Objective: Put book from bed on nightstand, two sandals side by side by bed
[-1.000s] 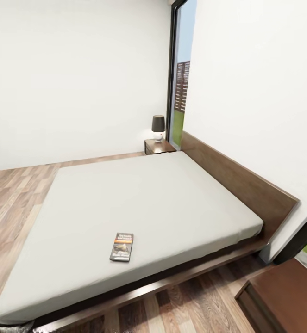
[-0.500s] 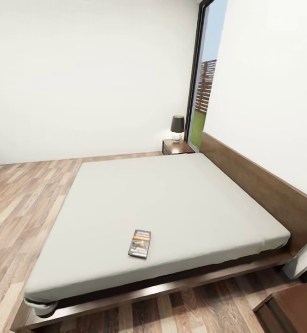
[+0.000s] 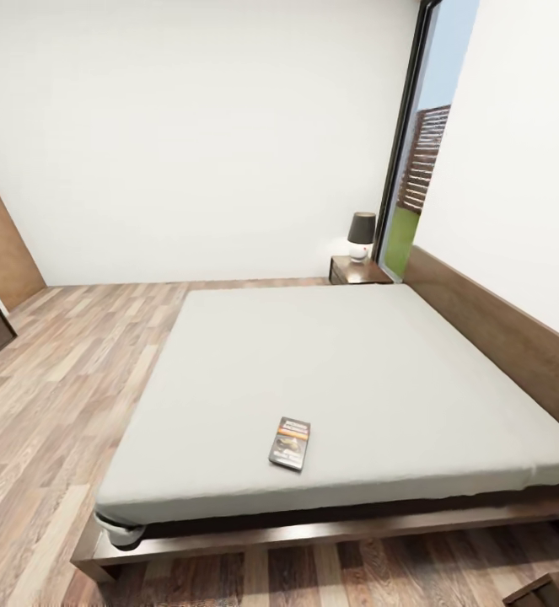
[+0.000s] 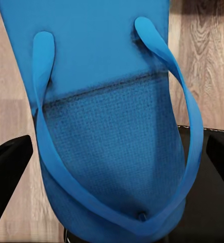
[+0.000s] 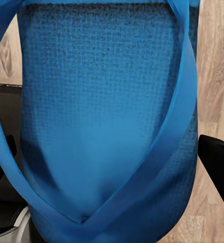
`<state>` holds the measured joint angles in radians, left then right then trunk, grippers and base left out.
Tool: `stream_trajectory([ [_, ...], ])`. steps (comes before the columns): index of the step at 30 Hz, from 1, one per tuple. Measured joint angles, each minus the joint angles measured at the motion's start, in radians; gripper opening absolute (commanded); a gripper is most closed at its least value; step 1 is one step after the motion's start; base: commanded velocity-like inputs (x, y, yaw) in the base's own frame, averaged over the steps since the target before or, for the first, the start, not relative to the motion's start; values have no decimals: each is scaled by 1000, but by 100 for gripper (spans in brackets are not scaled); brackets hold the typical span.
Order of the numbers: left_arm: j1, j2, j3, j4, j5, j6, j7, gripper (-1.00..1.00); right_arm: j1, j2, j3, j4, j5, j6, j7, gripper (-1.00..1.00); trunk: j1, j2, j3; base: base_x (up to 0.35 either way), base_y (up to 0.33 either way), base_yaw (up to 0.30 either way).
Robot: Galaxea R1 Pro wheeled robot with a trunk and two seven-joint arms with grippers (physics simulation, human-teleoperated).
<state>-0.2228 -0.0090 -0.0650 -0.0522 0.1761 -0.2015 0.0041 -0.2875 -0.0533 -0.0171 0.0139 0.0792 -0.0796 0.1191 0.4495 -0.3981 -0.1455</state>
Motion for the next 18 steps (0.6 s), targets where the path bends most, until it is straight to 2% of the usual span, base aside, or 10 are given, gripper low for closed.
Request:
stream_trajectory([
  [12, 0, -1, 0, 0, 0, 0, 0, -100, 0, 0, 0, 0, 0, 0, 0, -100, 0, 0, 0, 0, 6, 255],
  [18, 0, 0, 1, 0, 0, 0, 0, -100, 0, 0, 0, 0, 0, 0, 0, -100, 0, 0, 0, 0, 66, 234],
])
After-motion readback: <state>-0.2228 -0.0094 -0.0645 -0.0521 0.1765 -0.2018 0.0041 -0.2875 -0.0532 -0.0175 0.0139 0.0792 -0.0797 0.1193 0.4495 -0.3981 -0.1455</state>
